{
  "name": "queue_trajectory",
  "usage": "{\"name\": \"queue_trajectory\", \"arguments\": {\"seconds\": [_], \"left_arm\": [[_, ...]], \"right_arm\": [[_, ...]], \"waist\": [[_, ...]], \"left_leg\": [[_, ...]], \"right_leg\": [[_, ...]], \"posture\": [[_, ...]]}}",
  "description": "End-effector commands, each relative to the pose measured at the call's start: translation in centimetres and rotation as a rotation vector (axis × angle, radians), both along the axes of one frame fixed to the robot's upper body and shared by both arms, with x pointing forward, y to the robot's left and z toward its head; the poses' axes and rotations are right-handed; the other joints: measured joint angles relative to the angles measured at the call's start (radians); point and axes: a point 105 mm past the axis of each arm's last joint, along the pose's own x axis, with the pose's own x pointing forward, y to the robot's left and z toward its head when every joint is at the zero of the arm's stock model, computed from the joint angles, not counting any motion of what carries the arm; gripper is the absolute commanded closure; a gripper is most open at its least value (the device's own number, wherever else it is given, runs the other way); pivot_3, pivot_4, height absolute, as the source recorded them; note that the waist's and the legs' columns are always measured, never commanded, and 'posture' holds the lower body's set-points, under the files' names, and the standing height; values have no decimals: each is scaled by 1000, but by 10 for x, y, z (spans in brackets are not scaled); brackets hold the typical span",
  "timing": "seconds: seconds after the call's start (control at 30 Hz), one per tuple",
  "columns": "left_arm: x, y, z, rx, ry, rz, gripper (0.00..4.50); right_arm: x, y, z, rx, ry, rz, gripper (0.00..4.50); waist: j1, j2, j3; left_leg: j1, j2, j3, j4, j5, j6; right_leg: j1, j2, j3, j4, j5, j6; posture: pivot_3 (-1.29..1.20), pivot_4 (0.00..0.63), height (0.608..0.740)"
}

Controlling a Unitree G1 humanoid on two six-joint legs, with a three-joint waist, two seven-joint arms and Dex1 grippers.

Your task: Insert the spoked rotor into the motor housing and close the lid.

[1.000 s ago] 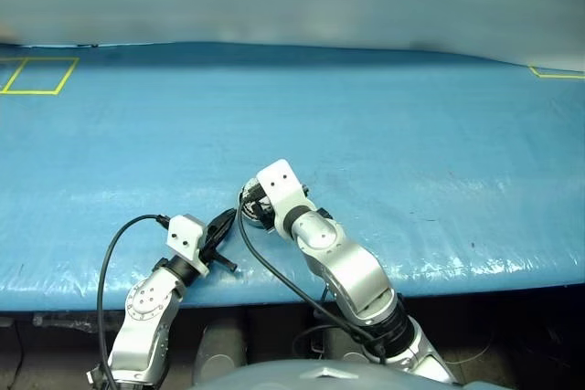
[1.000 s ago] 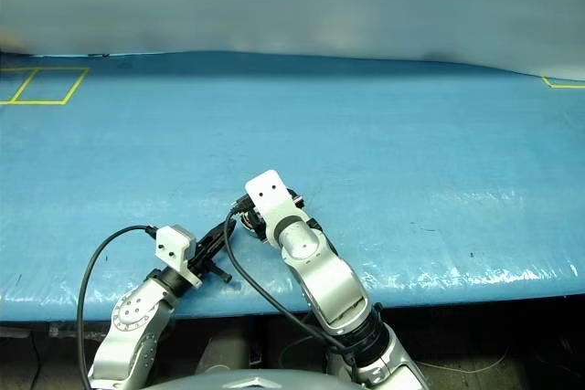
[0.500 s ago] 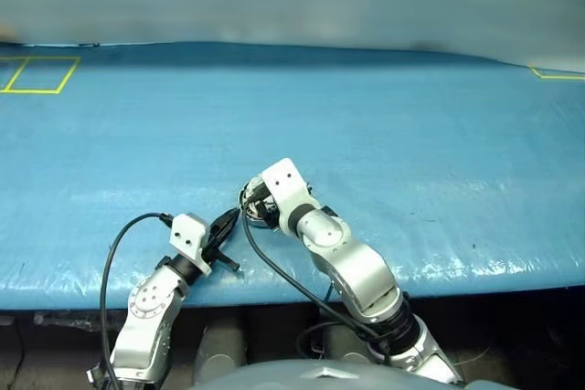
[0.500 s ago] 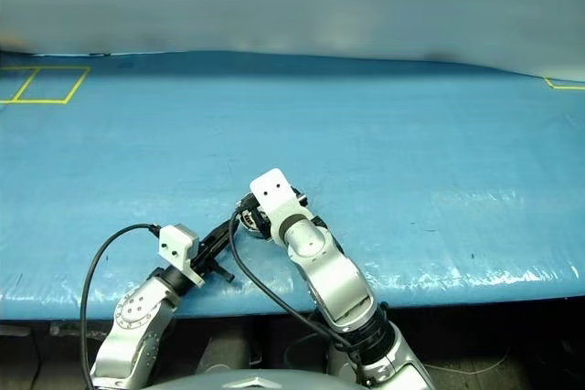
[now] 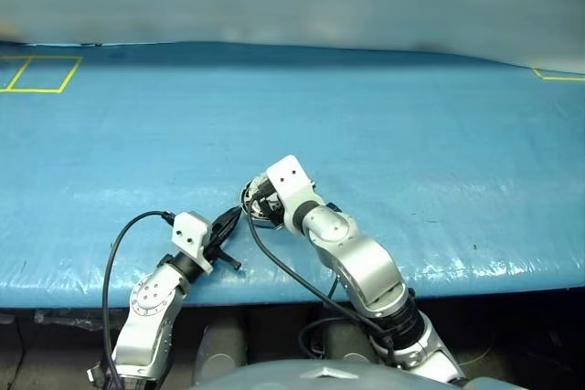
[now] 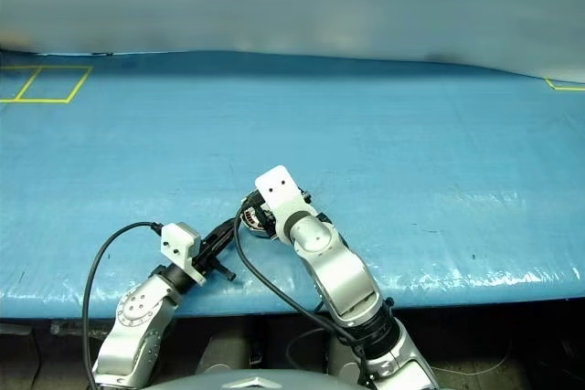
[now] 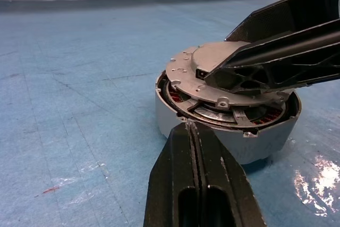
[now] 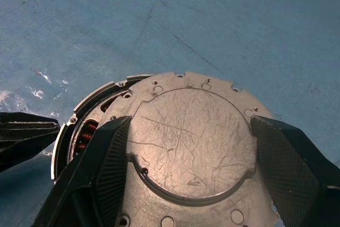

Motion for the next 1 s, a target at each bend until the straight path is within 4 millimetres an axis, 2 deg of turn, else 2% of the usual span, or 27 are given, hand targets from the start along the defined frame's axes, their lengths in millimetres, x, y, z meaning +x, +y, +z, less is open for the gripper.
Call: {"name": "queue_trajectory", "arguments": {"seconds": [0.03,0.2,0.67,0.73,1.0], "left_arm": [[1,-3,5,-11,-25,-10,4500],[3,-4,4,-11,-26,-15,4500],[5,-7,5,-15,-30,-35,4500],[5,-8,4,-15,-28,-36,4500],[2,-7,2,-14,-17,-32,4500]], "right_arm": [[3,-11,10,19,-24,-10,1262],[4,-25,7,-13,-22,-19,1262],[15,-46,8,-57,-57,-84,1262],[17,-46,10,-63,-71,-79,1262],[13,-21,20,6,-79,-50,1262]], "waist": [[2,0,0],[2,0,0],[3,0,0],[2,0,0],[-2,0,0]], "left_leg": [[0,0,0,0,0,0],[0,0,0,0,0,0],[0,0,0,1,0,0],[0,0,0,1,0,0],[0,0,0,0,1,0]], "right_leg": [[0,0,0,0,0,0],[0,0,0,0,0,0],[2,0,0,0,0,1],[2,0,0,0,0,0],[4,1,1,1,3,5]], "posture": [[0,150,740],[0,150,740],[0,150,740],[0,150,740],[0,150,740]]}}
